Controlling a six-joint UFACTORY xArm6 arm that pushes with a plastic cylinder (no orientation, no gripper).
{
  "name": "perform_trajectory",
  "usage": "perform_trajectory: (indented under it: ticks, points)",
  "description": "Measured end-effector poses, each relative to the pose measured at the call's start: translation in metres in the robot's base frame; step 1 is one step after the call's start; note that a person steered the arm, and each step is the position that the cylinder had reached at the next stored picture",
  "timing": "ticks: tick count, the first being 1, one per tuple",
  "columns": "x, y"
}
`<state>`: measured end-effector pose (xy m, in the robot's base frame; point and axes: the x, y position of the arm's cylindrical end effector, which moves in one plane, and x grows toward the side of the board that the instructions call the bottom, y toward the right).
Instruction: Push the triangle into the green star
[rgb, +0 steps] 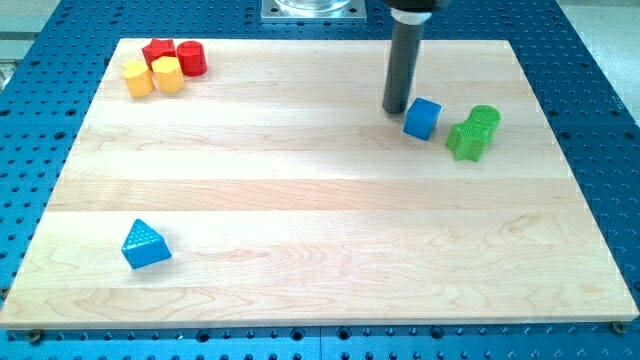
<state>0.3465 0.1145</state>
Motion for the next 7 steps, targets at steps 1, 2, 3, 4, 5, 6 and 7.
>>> perform_trajectory:
  ticks: [1,2,3,4,5,6,7]
  points:
    - [0.01,0.007]
    - [0.046,-0.095]
    - [0.077,-0.259]
    - [0.15,-0.391]
    - [0.249,-0.363]
    - [0.261,-0.295]
    - [0.218,-0.299]
